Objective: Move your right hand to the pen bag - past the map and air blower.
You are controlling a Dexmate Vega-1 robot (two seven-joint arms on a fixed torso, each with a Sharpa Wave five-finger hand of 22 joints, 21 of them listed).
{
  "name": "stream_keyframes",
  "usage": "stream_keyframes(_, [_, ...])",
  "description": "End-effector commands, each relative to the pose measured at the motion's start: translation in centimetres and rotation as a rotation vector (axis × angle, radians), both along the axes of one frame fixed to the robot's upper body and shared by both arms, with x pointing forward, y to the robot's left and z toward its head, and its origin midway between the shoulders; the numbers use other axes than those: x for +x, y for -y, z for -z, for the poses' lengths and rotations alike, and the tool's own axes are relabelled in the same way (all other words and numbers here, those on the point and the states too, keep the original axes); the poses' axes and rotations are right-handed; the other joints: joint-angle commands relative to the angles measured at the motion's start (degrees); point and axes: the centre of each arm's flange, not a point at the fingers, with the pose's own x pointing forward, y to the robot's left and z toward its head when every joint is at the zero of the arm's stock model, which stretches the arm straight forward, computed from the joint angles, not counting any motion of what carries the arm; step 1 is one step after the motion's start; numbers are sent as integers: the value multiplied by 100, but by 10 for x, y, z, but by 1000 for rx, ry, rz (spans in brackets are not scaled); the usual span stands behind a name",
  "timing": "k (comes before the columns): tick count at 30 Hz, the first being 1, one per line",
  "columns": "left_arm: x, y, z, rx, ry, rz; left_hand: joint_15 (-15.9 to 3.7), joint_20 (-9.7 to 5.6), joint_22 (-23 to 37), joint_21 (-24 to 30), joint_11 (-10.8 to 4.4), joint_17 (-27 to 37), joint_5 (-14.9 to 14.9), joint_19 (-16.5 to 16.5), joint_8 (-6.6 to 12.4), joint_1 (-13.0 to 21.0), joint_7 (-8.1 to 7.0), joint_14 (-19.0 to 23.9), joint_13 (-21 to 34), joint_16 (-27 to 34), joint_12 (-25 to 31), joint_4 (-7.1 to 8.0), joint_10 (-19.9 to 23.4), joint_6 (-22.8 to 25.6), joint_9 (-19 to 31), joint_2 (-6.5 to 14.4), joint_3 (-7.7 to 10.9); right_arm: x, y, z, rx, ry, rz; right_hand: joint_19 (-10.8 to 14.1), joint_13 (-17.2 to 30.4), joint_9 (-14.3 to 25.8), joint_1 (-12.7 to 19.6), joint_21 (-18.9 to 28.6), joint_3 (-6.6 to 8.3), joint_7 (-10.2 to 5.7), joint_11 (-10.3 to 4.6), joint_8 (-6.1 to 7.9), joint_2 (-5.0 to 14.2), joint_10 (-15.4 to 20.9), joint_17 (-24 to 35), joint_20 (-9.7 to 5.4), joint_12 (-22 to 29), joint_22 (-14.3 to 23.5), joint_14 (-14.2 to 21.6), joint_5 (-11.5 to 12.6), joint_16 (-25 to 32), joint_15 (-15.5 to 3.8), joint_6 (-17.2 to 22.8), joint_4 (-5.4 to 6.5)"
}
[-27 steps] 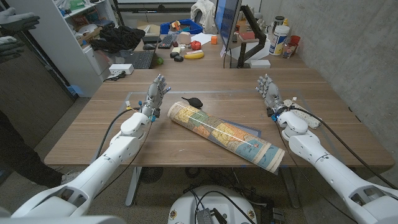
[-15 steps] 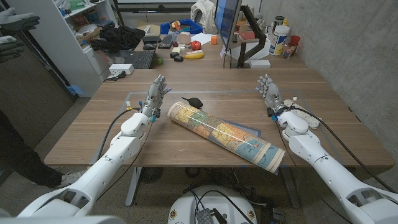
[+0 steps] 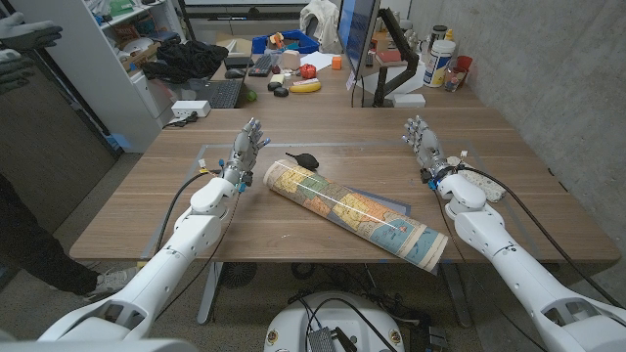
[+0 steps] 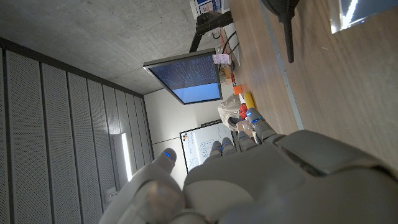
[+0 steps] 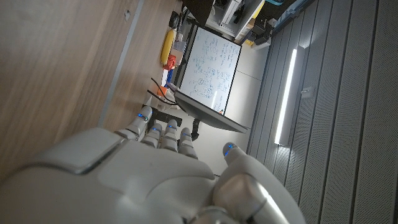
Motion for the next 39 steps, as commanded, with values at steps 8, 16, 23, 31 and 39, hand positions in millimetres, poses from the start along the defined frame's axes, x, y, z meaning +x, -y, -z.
stream_keyframes(8, [-2,-1,2,3,-3,-3,-89,-92,19,23,0,23,44,-639,30,11,11,-241,26,50,35,-12,-82,-374,15,640,-53,-8,1,-13,-101,53,49,160,14,23,124,44,41,11,-18,84,423,199,-15,-438,75,8,152,20,33,-22,218,-99])
stream_keyframes(16, [-2,-1,2,6,-4,-2,-91,-93,19,22,2,22,49,-639,33,14,-1,-241,26,51,37,-12,-78,-367,15,645,-66,-12,1,-21,-145,78,71,179,14,23,147,35,55,-14,-21,91,419,221,-20,-439,75,8,177,17,22,-29,269,-112])
stream_keyframes(23, [-2,0,3,6,-4,-1,-83,-85,18,19,-1,21,53,-642,35,16,2,-237,26,53,41,-13,-67,-360,15,647,-76,-17,1,-27,-183,102,93,192,13,24,176,25,64,-24,-3,93,415,236,-22,-429,73,8,188,13,11,-21,310,-136])
stream_keyframes(31, [-2,0,3,7,-5,-2,-79,-82,17,18,-3,21,59,-641,38,18,0,-232,27,56,40,-14,-67,-351,15,651,-88,-23,0,-36,-237,136,117,202,13,24,200,16,67,-36,-1,91,414,247,-21,-422,71,7,195,8,5,-19,335,-159])
stream_keyframes(39, [-2,0,3,9,-5,-1,-74,-78,17,16,6,20,63,-642,40,20,4,-230,27,57,43,-14,-59,-345,16,655,-96,-29,0,-44,-268,172,127,209,13,25,226,0,69,-54,-2,87,420,328,-18,-426,94,7,206,1,0,-24,366,-183])
